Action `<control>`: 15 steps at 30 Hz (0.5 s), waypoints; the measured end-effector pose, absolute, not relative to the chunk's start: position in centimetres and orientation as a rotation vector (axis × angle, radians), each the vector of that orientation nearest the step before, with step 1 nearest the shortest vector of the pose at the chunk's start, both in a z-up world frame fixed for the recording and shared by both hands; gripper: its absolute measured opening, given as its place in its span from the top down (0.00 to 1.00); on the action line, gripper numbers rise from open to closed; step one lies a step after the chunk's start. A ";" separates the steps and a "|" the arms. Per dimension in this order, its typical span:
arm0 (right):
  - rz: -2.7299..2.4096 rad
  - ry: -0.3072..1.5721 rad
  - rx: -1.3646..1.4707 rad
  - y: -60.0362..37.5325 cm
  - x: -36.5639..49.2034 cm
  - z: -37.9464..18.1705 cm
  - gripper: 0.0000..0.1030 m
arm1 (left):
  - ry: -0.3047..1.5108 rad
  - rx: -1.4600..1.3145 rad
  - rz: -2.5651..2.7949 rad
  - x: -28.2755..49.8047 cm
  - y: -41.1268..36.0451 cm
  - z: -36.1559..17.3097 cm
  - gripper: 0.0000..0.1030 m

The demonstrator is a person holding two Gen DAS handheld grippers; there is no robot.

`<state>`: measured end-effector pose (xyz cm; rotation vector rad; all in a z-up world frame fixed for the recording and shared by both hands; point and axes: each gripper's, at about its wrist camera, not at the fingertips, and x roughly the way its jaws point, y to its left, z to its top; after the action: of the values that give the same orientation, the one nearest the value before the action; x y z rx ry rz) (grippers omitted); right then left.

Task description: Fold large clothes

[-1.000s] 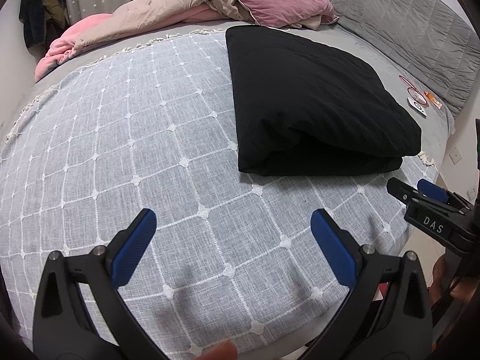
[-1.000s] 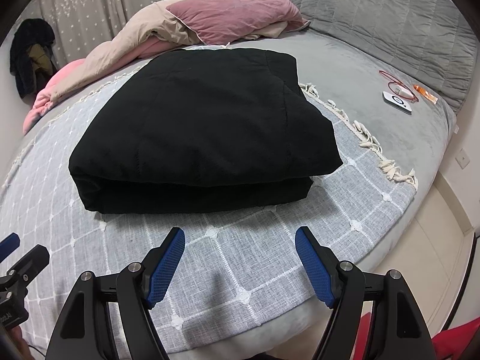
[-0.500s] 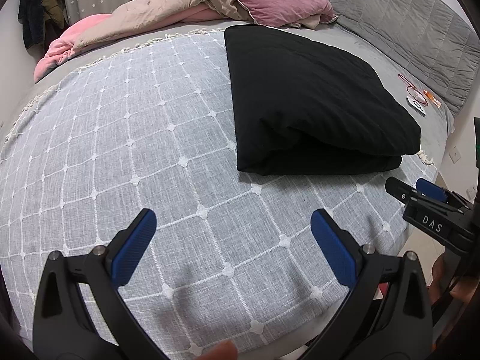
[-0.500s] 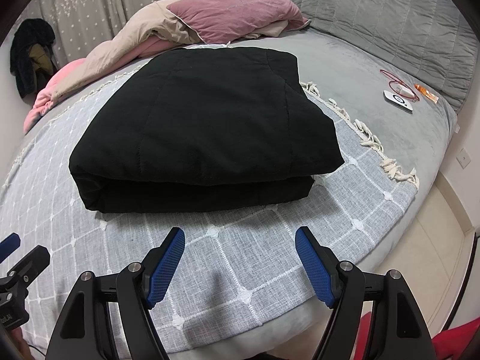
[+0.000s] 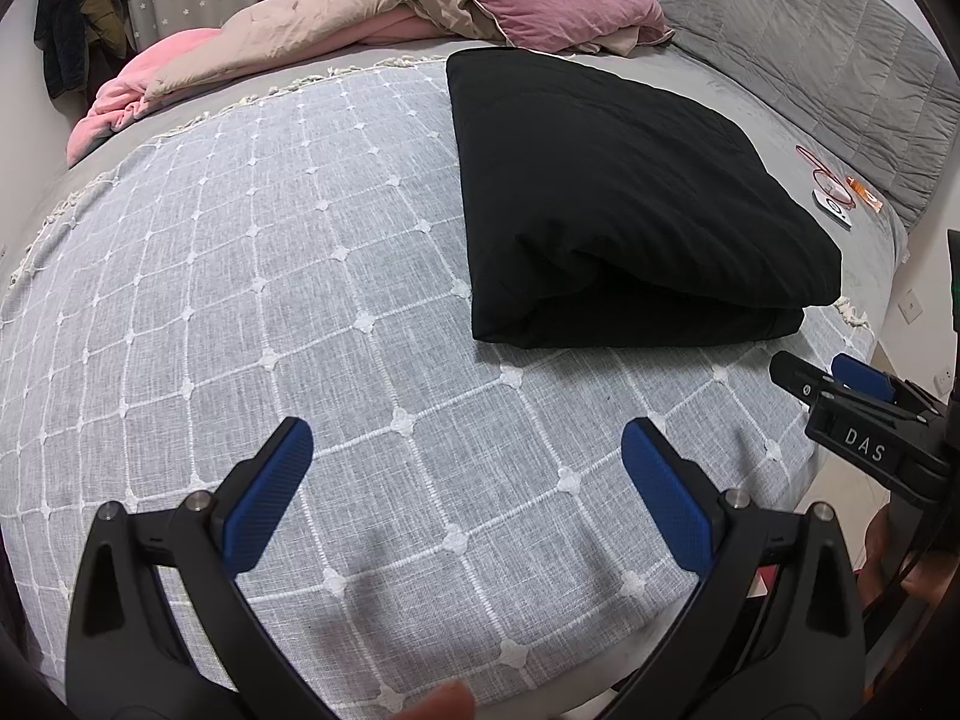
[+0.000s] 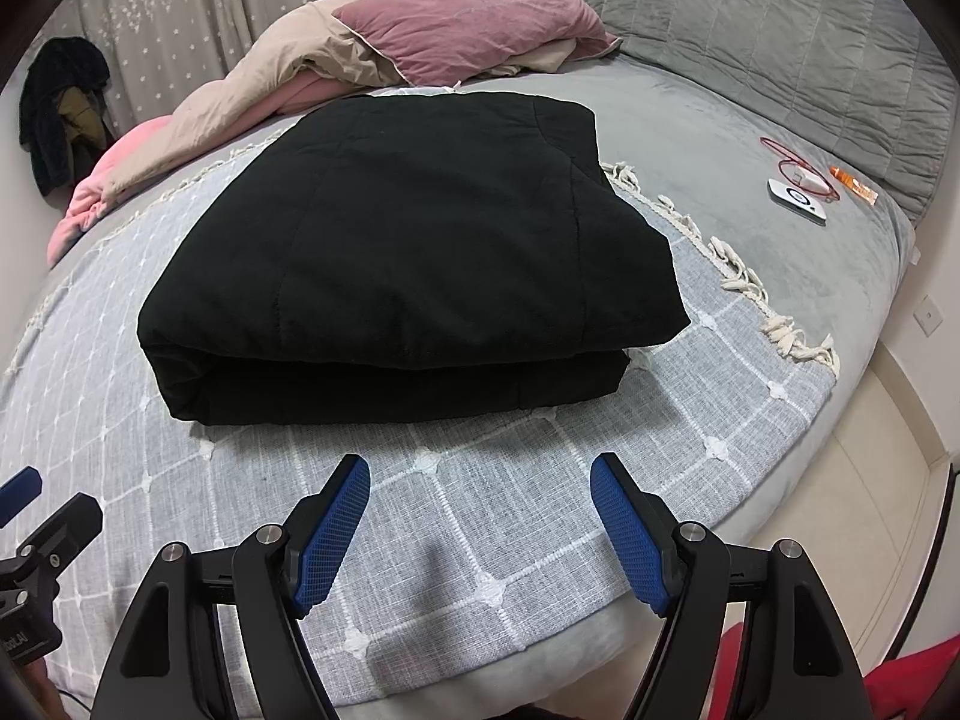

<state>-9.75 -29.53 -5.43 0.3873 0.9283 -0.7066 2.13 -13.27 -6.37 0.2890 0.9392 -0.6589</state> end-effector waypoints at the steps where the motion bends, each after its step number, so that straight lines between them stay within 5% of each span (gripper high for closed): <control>1: -0.706 0.928 0.387 -29.6 -9.8 -5.4 0.25 | 0.939 0.290 -0.659 2.1 -13.3 -6.4 0.01; 15: -0.700 0.929 0.394 -29.7 -9.8 -5.5 0.25 | 0.940 0.293 -0.660 2.0 -13.3 -6.5 0.01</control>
<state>-9.84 -29.67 -5.47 0.3943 0.9289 -0.6998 2.04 -13.32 -6.50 0.2928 0.9399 -0.6602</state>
